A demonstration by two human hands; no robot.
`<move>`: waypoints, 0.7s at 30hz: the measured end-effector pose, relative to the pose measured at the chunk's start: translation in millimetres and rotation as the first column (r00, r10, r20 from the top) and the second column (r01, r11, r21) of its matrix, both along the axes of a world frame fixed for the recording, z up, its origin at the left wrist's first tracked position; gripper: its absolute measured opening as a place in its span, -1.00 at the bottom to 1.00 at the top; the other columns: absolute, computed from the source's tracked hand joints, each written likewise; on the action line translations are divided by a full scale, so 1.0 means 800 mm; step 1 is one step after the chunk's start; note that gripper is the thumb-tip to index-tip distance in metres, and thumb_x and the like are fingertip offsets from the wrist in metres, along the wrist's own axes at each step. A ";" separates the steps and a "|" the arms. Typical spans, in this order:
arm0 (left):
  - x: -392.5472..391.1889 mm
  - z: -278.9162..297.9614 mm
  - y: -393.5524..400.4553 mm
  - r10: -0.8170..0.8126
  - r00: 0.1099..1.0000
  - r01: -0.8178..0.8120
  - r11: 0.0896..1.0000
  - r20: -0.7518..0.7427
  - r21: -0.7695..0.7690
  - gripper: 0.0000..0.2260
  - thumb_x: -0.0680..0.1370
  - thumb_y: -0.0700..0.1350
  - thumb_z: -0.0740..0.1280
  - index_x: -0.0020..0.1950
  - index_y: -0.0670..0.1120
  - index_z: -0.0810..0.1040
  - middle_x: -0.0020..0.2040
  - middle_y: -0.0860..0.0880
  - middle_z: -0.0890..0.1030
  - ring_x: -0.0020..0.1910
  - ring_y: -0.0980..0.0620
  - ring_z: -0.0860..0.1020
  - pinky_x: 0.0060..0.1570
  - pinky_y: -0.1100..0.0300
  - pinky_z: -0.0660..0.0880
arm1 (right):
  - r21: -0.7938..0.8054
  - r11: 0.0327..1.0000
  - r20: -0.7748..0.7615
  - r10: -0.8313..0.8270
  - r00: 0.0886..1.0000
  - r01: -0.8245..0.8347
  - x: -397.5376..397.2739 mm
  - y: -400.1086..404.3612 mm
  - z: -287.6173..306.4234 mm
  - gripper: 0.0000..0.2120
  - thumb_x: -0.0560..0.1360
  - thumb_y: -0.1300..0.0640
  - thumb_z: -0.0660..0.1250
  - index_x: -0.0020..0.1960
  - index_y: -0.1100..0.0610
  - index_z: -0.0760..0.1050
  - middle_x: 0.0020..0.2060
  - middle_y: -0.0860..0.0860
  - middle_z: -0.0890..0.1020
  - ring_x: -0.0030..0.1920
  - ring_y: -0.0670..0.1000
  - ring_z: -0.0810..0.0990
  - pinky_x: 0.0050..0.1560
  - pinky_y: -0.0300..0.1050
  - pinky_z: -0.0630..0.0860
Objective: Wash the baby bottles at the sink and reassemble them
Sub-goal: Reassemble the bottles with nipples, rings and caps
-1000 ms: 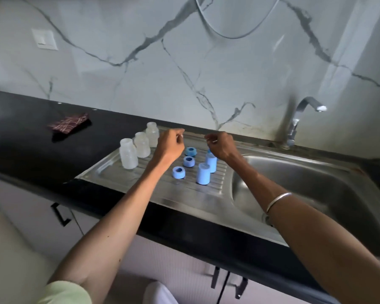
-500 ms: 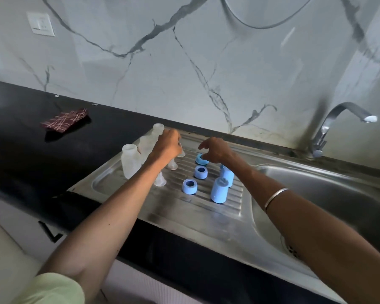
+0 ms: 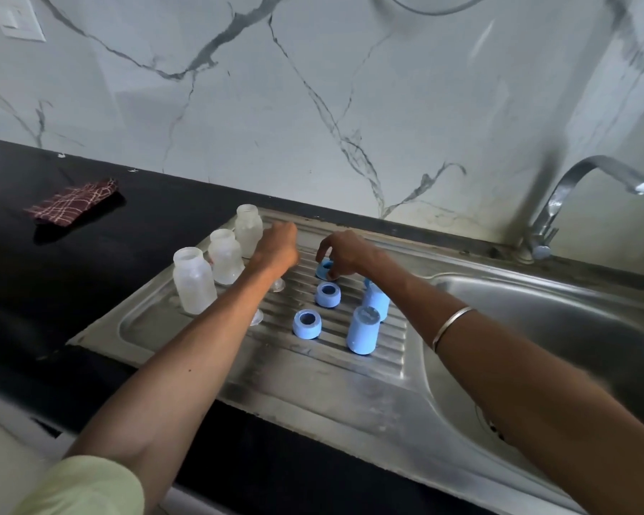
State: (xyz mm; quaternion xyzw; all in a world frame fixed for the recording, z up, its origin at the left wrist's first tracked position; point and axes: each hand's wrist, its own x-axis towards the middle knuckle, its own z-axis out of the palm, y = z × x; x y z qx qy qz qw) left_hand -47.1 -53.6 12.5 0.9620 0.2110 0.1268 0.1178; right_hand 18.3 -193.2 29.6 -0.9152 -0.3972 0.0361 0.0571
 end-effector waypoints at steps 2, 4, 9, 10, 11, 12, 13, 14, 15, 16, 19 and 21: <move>0.003 0.001 -0.004 0.008 1.000 -0.008 1.000 0.019 0.024 -0.79 0.56 -0.32 0.37 0.20 -0.22 0.55 0.19 -0.21 0.57 0.09 -0.18 0.60 -0.02 0.04 0.55 | 0.014 1.000 0.002 0.000 1.000 0.000 0.003 -0.001 -0.004 -0.62 0.37 0.15 0.54 0.16 0.01 0.61 0.10 0.04 0.61 0.06 0.05 0.58 -0.09 -0.17 0.42; 0.003 0.001 -0.006 0.022 0.999 -0.024 0.999 0.039 0.038 -0.82 0.57 -0.34 0.35 0.16 -0.24 0.57 0.15 -0.22 0.58 0.05 -0.18 0.60 -0.07 0.06 0.53 | 0.038 0.999 0.001 0.004 1.000 -0.004 0.004 -0.001 -0.007 -0.63 0.36 0.16 0.54 0.15 0.01 0.61 0.11 0.04 0.62 0.05 0.05 0.59 -0.07 -0.16 0.45; 0.001 0.008 -0.005 0.035 0.995 -0.036 0.999 0.090 0.010 -0.85 0.52 -0.34 0.40 0.08 -0.24 0.59 0.07 -0.21 0.62 -0.02 -0.17 0.62 -0.03 0.00 0.60 | 0.114 0.993 0.001 0.002 1.000 -0.002 0.007 -0.007 -0.003 -0.64 0.34 0.12 0.54 0.12 0.01 0.61 0.10 0.05 0.63 0.04 0.06 0.60 -0.03 -0.13 0.49; 0.003 0.012 -0.006 0.036 0.994 -0.035 0.999 0.104 -0.008 -0.86 0.51 -0.35 0.41 0.06 -0.24 0.60 0.06 -0.21 0.63 -0.02 -0.17 0.62 0.00 -0.04 0.61 | 0.142 0.990 -0.005 -0.004 1.000 0.004 0.008 -0.011 0.001 -0.63 0.35 0.12 0.54 0.13 0.02 0.60 0.09 0.05 0.63 0.04 0.06 0.60 -0.04 -0.15 0.47; 0.002 0.018 -0.008 0.037 0.992 -0.034 0.999 0.118 -0.025 -0.86 0.50 -0.36 0.41 0.05 -0.24 0.61 0.04 -0.21 0.63 -0.02 -0.18 0.62 0.01 -0.06 0.61 | 0.166 0.986 -0.018 -0.010 1.000 0.013 0.008 -0.014 0.005 -0.63 0.35 0.13 0.54 0.15 0.03 0.60 0.10 0.05 0.63 0.04 0.06 0.61 -0.04 -0.15 0.48; 0.001 0.025 -0.012 0.033 0.990 -0.027 0.999 0.137 -0.040 -0.86 0.49 -0.37 0.41 0.02 -0.24 0.63 0.03 -0.19 0.63 -0.01 -0.17 0.61 0.02 -0.04 0.60 | 0.191 0.981 -0.024 -0.011 1.000 0.016 0.007 -0.019 0.010 -0.62 0.36 0.13 0.54 0.16 0.04 0.59 0.11 0.05 0.63 0.05 0.05 0.61 0.00 -0.13 0.50; 0.000 0.033 -0.016 0.024 0.986 -0.014 0.998 0.164 -0.063 -0.86 0.47 -0.38 0.42 -0.01 -0.23 0.65 0.00 -0.17 0.62 0.00 -0.14 0.59 0.01 0.00 0.59 | 0.217 0.976 -0.032 -0.014 0.999 0.021 0.007 -0.023 0.015 -0.62 0.37 0.13 0.53 0.17 0.05 0.58 0.12 0.05 0.63 0.07 0.05 0.61 0.06 -0.10 0.53; 0.000 0.039 -0.020 0.017 0.981 0.003 0.995 0.195 -0.098 -0.86 0.46 -0.38 0.42 -0.04 -0.21 0.67 -0.03 -0.13 0.62 -0.01 -0.10 0.57 -0.03 0.06 0.55 | 0.244 0.969 -0.037 -0.018 0.999 0.027 0.006 -0.028 0.020 -0.61 0.37 0.12 0.53 0.18 0.06 0.58 0.13 0.05 0.63 0.08 0.05 0.61 0.10 -0.06 0.54; -0.001 0.048 -0.026 0.009 0.974 0.023 0.990 0.225 -0.139 -0.86 0.44 -0.38 0.42 -0.08 -0.19 0.68 -0.07 -0.09 0.63 -0.02 -0.04 0.56 -0.08 0.13 0.51 | 0.275 0.961 -0.041 -0.024 0.999 0.034 0.003 -0.035 0.026 -0.59 0.38 0.11 0.53 0.21 0.07 0.56 0.14 0.06 0.63 0.10 0.05 0.61 0.13 -0.04 0.54; -0.002 0.054 -0.031 0.006 0.969 0.040 0.983 0.249 -0.177 -0.86 0.42 -0.38 0.43 -0.11 -0.17 0.70 -0.11 -0.06 0.64 -0.05 0.00 0.57 -0.12 0.19 0.49 | 0.303 0.952 -0.043 -0.026 0.999 0.038 0.001 -0.041 0.030 -0.56 0.38 0.11 0.52 0.24 0.09 0.55 0.15 0.08 0.63 0.12 0.06 0.60 0.15 -0.04 0.53; -0.008 0.075 -0.054 -0.013 0.950 0.091 0.967 0.313 -0.237 -0.89 0.39 -0.33 0.48 -0.15 -0.16 0.73 -0.15 -0.05 0.69 -0.10 0.04 0.60 -0.11 0.23 0.54 | 0.381 0.923 -0.055 -0.036 0.998 0.054 -0.007 -0.066 0.046 -0.56 0.40 0.11 0.51 0.25 0.16 0.54 0.15 0.07 0.64 0.14 0.06 0.60 0.13 -0.13 0.51; -0.015 0.087 -0.072 -0.035 0.930 0.137 0.956 0.365 -0.258 -0.90 0.38 -0.30 0.50 -0.13 -0.17 0.73 -0.15 -0.07 0.70 -0.10 0.03 0.62 -0.08 0.24 0.56 | 0.438 0.895 -0.059 -0.067 0.996 0.086 -0.015 -0.088 0.058 -0.60 0.39 0.09 0.51 0.20 0.13 0.57 0.09 0.05 0.66 0.08 0.04 0.63 0.06 -0.17 0.51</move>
